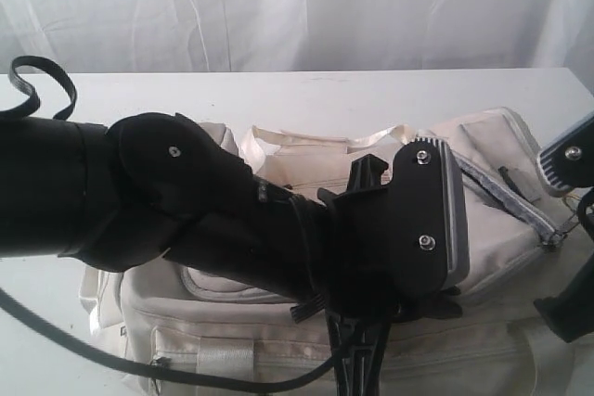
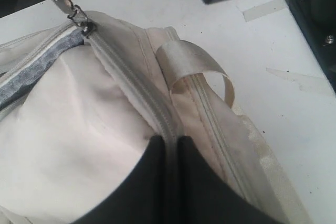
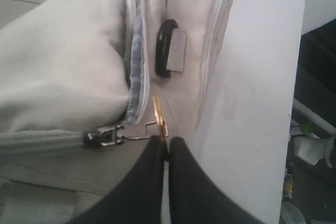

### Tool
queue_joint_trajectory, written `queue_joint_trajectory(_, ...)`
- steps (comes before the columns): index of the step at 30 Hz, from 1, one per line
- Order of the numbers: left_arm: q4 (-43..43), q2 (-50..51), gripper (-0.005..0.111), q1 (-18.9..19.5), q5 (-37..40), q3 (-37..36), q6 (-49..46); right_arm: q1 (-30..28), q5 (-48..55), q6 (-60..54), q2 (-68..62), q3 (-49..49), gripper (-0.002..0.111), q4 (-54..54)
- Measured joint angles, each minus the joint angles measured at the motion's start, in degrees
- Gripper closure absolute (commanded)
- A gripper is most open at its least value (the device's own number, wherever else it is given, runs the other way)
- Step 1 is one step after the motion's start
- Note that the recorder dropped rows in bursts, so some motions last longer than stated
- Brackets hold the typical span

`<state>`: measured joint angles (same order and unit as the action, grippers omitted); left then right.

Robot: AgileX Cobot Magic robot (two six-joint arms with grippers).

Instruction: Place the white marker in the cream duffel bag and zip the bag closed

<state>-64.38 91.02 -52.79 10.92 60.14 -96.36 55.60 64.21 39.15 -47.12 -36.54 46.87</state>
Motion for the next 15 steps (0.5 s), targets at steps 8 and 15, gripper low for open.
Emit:
queue_joint_trajectory(8, -0.2, 0.0, 0.107, 0.0, 2.1, 0.1, 0.1, -0.1, -0.5, 0.4, 0.0, 0.0, 0.108, 2.8)
queue_joint_trajectory(15, -0.4, -0.4, 0.107, 0.0, 2.8, 0.3, 2.2, -4.8, -4.3, 0.1, 0.0, 0.0, 0.108, 3.3)
